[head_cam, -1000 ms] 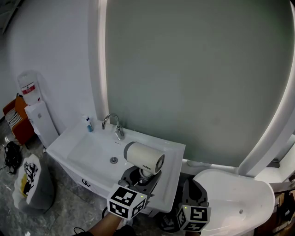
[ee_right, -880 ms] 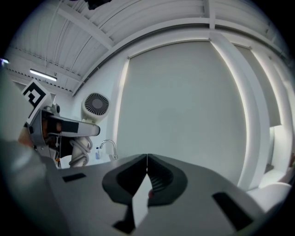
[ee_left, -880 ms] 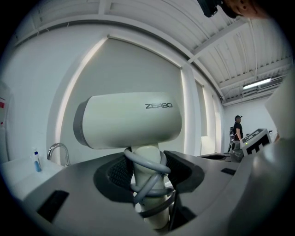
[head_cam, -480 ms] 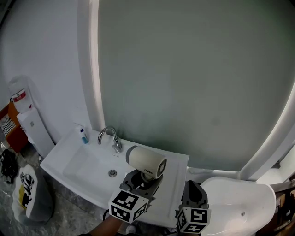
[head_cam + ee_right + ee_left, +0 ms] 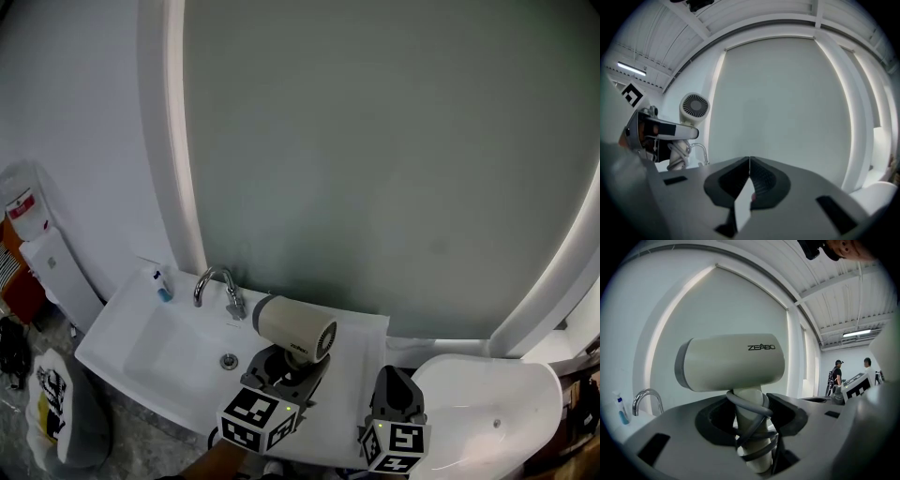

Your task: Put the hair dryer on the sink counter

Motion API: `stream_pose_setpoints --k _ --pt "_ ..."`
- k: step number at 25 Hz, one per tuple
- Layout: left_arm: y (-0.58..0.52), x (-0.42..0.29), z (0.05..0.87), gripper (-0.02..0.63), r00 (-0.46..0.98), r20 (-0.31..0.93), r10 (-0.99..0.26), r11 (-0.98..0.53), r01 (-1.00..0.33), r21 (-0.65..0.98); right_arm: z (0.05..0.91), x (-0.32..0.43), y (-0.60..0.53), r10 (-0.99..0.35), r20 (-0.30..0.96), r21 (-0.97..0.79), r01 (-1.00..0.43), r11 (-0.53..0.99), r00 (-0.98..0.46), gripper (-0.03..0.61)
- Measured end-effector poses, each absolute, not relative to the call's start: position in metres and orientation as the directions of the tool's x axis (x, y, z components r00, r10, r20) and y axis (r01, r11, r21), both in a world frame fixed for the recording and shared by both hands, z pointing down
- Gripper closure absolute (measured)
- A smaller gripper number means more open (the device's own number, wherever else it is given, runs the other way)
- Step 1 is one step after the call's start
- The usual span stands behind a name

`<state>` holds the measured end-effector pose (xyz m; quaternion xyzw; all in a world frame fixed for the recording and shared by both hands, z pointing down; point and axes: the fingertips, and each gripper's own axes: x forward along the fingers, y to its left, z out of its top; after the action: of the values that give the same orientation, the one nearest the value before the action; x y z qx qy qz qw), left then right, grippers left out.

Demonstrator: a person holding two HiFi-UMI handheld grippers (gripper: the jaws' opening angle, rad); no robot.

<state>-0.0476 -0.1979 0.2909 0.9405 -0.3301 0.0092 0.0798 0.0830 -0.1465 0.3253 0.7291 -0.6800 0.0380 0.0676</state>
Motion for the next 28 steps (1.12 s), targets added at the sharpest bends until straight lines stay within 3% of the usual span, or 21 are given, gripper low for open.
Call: stream_pose_setpoints --k 28 --pt "-0.214 0.003 0.305 0.414 0.731 0.137 -0.669 -0.714 -0.683 0.154 0.326 0.139 -0.170 -0.986 0.165 0.013 -1.000 0.002 0.001 0.557"
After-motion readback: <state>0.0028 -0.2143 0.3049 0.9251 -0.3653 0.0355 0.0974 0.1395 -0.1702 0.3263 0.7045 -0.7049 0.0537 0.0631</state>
